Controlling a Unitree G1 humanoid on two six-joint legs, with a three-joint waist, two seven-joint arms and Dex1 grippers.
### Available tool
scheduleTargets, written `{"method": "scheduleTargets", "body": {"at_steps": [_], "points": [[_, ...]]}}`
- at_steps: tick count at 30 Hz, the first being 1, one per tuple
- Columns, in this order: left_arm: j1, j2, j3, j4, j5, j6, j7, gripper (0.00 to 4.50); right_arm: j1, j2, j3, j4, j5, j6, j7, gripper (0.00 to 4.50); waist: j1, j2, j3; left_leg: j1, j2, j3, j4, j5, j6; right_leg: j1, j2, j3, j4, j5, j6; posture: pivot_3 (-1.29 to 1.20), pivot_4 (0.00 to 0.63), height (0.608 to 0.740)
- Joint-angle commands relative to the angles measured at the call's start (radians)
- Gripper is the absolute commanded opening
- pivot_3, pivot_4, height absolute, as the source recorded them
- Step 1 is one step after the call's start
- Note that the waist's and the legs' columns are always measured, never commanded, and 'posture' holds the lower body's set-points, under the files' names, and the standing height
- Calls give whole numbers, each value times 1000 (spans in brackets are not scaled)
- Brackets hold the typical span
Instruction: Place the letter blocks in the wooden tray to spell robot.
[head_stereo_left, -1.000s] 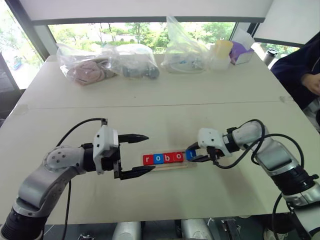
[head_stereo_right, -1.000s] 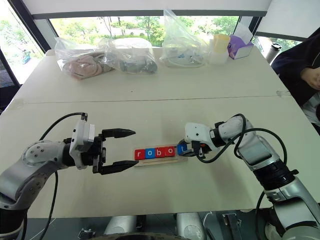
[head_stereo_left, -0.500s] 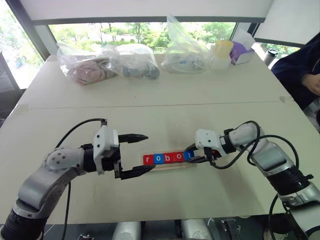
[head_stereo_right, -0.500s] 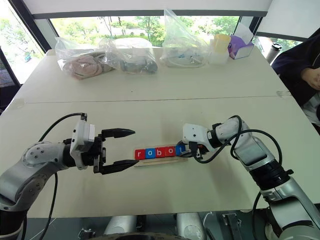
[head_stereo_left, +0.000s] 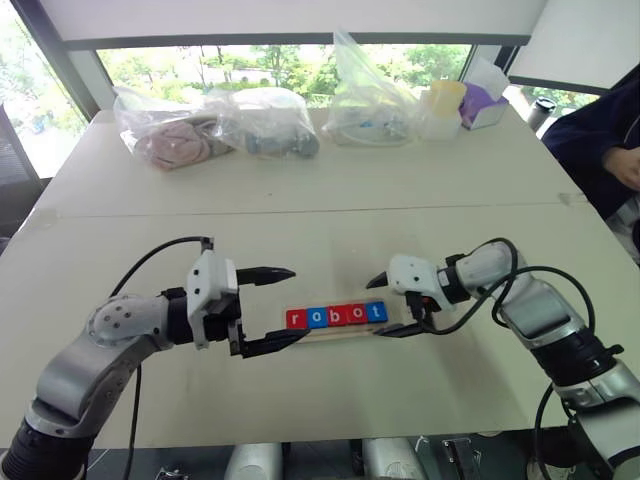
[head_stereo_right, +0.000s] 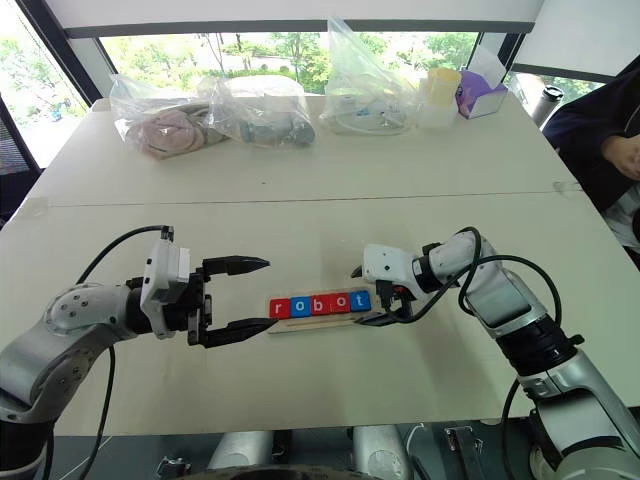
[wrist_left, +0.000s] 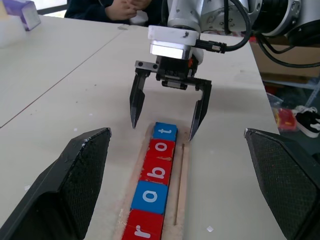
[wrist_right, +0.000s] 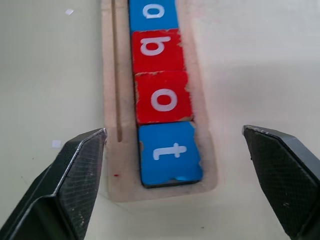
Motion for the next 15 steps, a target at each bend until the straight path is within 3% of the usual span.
{"method": "scheduleTargets", "body": {"at_steps": [1,9,15], "points": [[24,27,30,-47,7,17,16,4500,9,-62,-120,-101,81,82,3,4445,2,0,0,0,0,0,0,0,0,0,0,0,0,0,0,0,150,740],[83,78,109,-70,-32,62,19,4500,133,-214,-269,-247,213,211,33,4445,-1,0,0,-2,0,0,0,0,0,-1,-1,0,0,-1,-1,0,150,740],[113,93,135,-58,-26,63,10,4500,153,-225,-278,-250,227,210,3,4445,-2,0,0,-1,0,0,0,0,0,-2,0,0,0,0,-1,0,150,740]]}}
